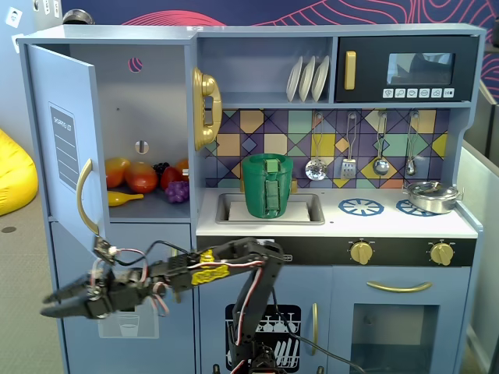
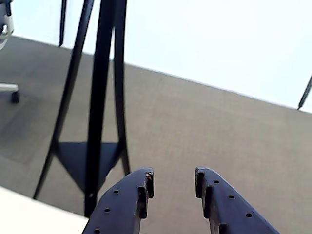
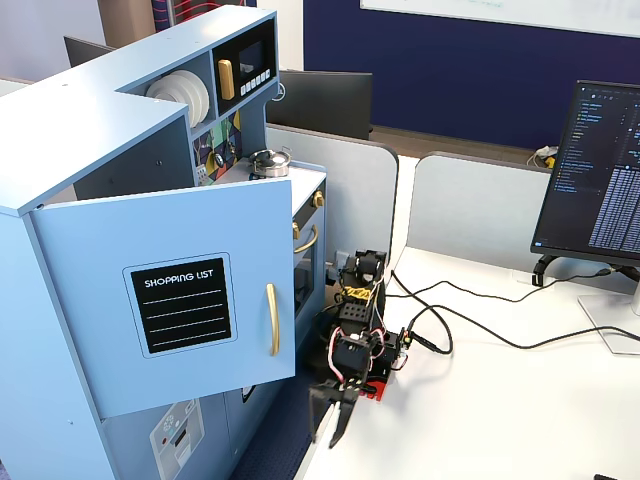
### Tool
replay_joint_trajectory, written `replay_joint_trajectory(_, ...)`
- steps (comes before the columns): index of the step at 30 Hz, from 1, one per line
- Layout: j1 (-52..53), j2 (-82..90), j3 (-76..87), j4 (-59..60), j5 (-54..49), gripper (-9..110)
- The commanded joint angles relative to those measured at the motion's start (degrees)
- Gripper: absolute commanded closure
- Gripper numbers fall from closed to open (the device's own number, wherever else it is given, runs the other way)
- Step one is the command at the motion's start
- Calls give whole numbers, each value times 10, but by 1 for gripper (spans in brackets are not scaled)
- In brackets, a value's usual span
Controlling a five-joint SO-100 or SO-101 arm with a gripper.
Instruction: Close the left cabinet door
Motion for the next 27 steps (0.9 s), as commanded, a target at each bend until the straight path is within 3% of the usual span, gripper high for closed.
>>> replay_joint_trajectory(1,37,-50,-126,-20,-21,102)
replay_joint_trajectory(7,91,-76,-184,-14,-54,102)
replay_joint_trajectory(13,139,-23,-134,-12,-80,102)
replay_joint_trajectory(27,425,90,-11,-45,-62,102)
